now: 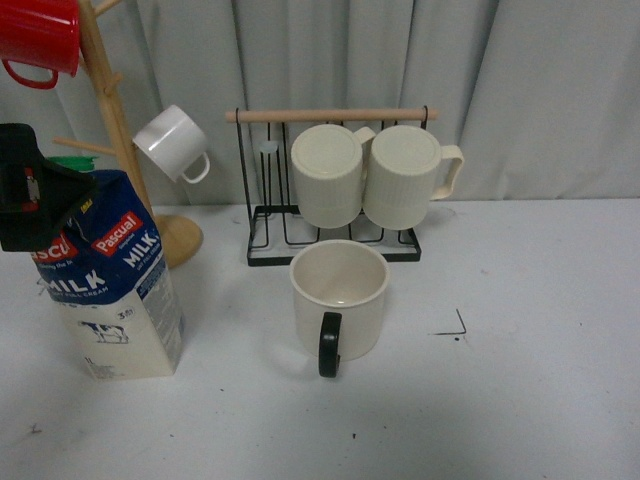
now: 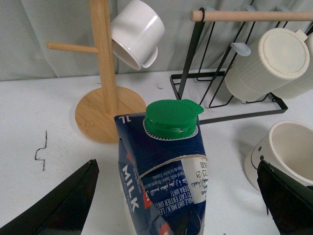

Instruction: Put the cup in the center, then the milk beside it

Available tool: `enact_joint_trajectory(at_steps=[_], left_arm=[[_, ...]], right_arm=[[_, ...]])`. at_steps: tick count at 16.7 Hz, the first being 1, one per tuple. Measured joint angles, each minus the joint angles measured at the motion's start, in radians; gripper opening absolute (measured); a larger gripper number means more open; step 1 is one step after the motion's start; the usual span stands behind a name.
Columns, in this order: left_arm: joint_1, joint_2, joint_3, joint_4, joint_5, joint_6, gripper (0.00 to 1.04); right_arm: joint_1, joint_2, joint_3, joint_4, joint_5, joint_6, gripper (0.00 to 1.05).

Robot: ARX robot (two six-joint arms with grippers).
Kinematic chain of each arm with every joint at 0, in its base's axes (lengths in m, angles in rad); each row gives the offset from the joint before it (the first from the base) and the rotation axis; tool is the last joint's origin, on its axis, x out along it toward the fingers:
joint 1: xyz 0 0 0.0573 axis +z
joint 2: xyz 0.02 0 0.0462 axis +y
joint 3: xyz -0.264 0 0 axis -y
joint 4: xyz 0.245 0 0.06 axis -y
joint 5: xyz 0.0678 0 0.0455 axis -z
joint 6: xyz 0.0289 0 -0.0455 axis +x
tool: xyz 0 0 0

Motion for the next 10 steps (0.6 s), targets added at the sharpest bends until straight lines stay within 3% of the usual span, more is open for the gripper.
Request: enact_joint_trajectory(at_steps=[10], left_arm=[[-0.027, 0.260, 0.163, 0.051, -0.095, 0.018, 0.96]], right_arm=[[0.000, 0.000, 0.000, 0.000, 0.000, 0.000, 0.98]])
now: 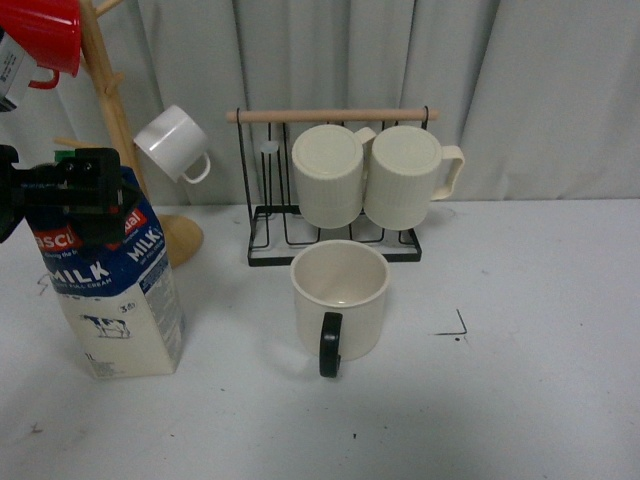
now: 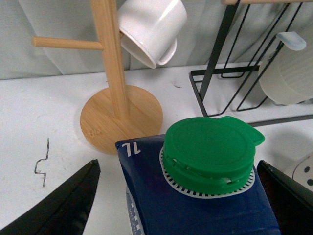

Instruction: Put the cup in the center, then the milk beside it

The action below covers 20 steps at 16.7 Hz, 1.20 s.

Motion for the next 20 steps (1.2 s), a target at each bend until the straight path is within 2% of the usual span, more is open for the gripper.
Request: enact_joint_trajectory(at_steps=[2, 4, 7, 11, 14, 18, 20], left_arm=[[0.000, 0.006, 0.007, 0.007, -0.007, -0.001, 0.76], [-0.001, 0.008, 0.007, 0.010, -0.011, -0.001, 0.62], [-0.001, 0.008, 0.005, 0.014, -0.018, -0.005, 0.35], [-0.031, -0.042, -0.003, -0.031, -0.039, -0.040, 0.12], [-0.108, -0.131, -0.012, -0.075, -0.117, -0.059, 0.08], [-0.250, -0.130, -0.008, -0.023, -0.201, -0.123, 0.07], [-0.290, -0.085, -0.008, -0.006, -0.245, -0.150, 0.07]], right_arm=[[0.000, 0.000, 0.000, 0.000, 0.000, 0.000, 0.98], [0.000, 0.000, 0.000, 0.000, 0.000, 0.000, 0.98], [0.000, 0.000, 0.000, 0.000, 0.000, 0.000, 0.98], [0.000, 0.000, 0.000, 0.000, 0.000, 0.000, 0.98], [0.000, 0.000, 0.000, 0.000, 0.000, 0.000, 0.98], [0.000, 0.000, 0.000, 0.000, 0.000, 0.000, 0.98], [0.000, 0.000, 0.000, 0.000, 0.000, 0.000, 0.98]])
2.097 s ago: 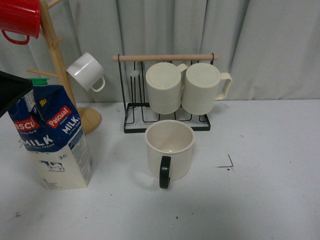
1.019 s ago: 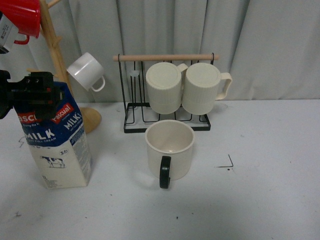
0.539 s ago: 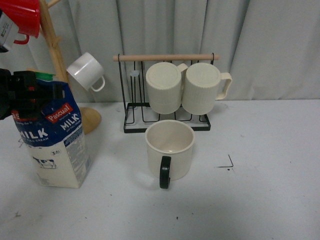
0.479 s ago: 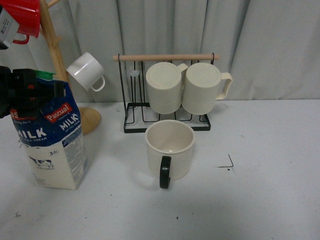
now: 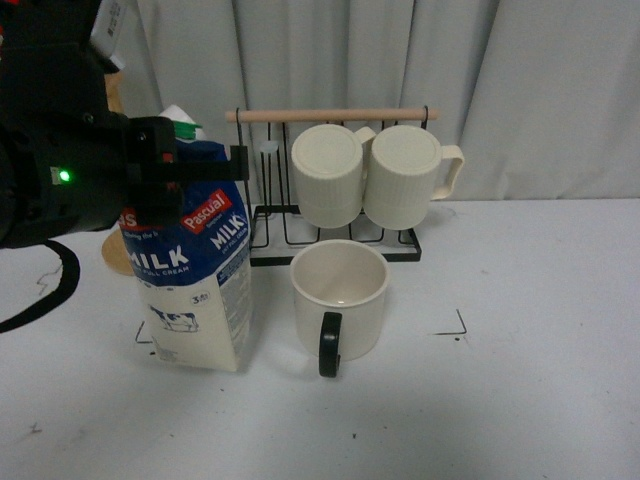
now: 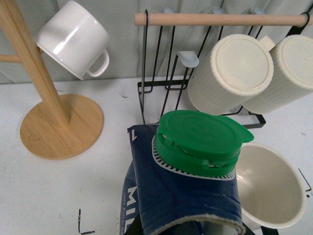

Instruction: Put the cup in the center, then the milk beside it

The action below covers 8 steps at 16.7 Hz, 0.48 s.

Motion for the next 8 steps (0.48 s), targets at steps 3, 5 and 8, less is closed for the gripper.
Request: enact_joint_trajectory(at_steps=[3, 5, 8], left_arm=[[-0.019, 0.057, 0.004, 0.043, -0.042, -0.035, 0.06], [-0.026, 0.090, 0.020, 0.074, -0.066, -0.058, 0.06], [-0.054, 0.131, 0.051, 0.096, -0.084, -0.088, 0.06]], right_arm=[[0.000, 0.000, 0.000, 0.000, 0.000, 0.000, 0.98], [0.000, 0.000, 0.000, 0.000, 0.000, 0.000, 0.98], [0.000, 0.000, 0.000, 0.000, 0.000, 0.000, 0.98]])
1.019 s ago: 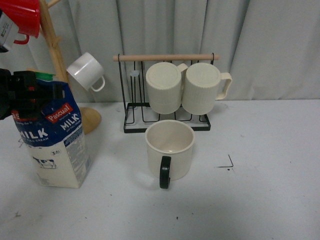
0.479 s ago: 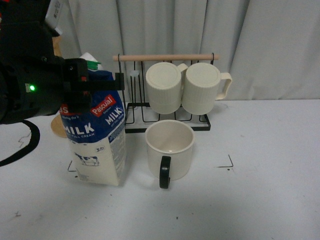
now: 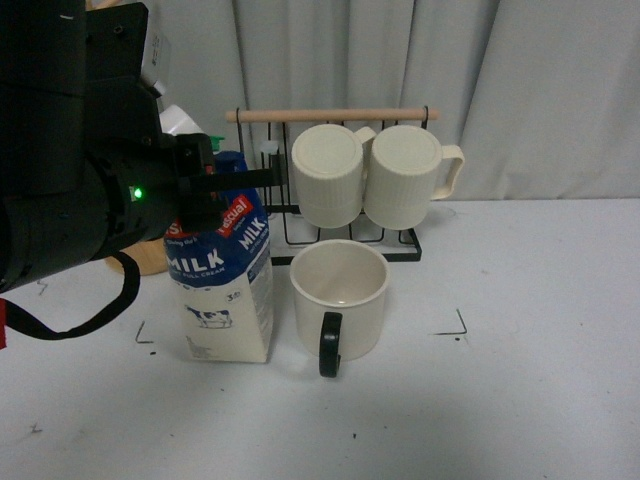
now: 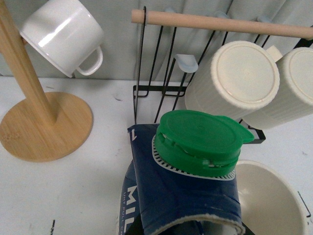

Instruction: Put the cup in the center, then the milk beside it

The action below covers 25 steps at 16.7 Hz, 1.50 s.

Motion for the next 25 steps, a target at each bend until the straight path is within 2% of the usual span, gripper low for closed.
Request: enact_joint_trajectory(at_steps=[9, 13, 15, 18, 19, 20, 22, 23, 25], left_arm=[[-0.038, 0.062, 0.011, 0.079, -0.037, -0.013, 0.08], [-0.038, 0.050, 0.011, 0.082, -0.010, -0.008, 0.55], [-0.022, -0.135, -0.044, 0.035, 0.058, -0.046, 1.00], [0.009, -0.390, -0.147, -0.041, 0.095, -0.037, 0.97], [0.014, -0.447, -0.192, 0.012, 0.024, 0.010, 0.91], [0.062, -0.602, -0.268, -0.065, -0.020, 0.108, 0.78], [0.204, -0.845, -0.378, -0.221, 0.061, 0.190, 0.60], [0.285, -0.977, -0.431, -0.255, 0.116, 0.213, 0.48], [0.302, -1.079, -0.478, -0.232, 0.166, 0.233, 0.26]], right_arm=[[0.000, 0.000, 0.000, 0.000, 0.000, 0.000, 0.98], [0.000, 0.000, 0.000, 0.000, 0.000, 0.000, 0.98], [0.000, 0.000, 0.000, 0.000, 0.000, 0.000, 0.98], [0.000, 0.000, 0.000, 0.000, 0.000, 0.000, 0.98], [0.000, 0.000, 0.000, 0.000, 0.000, 0.000, 0.98], [0.000, 0.000, 0.000, 0.000, 0.000, 0.000, 0.98], [0.000, 0.000, 0.000, 0.000, 0.000, 0.000, 0.98], [0.000, 0.000, 0.000, 0.000, 0.000, 0.000, 0.98], [0.000, 0.000, 0.000, 0.000, 0.000, 0.000, 0.98]])
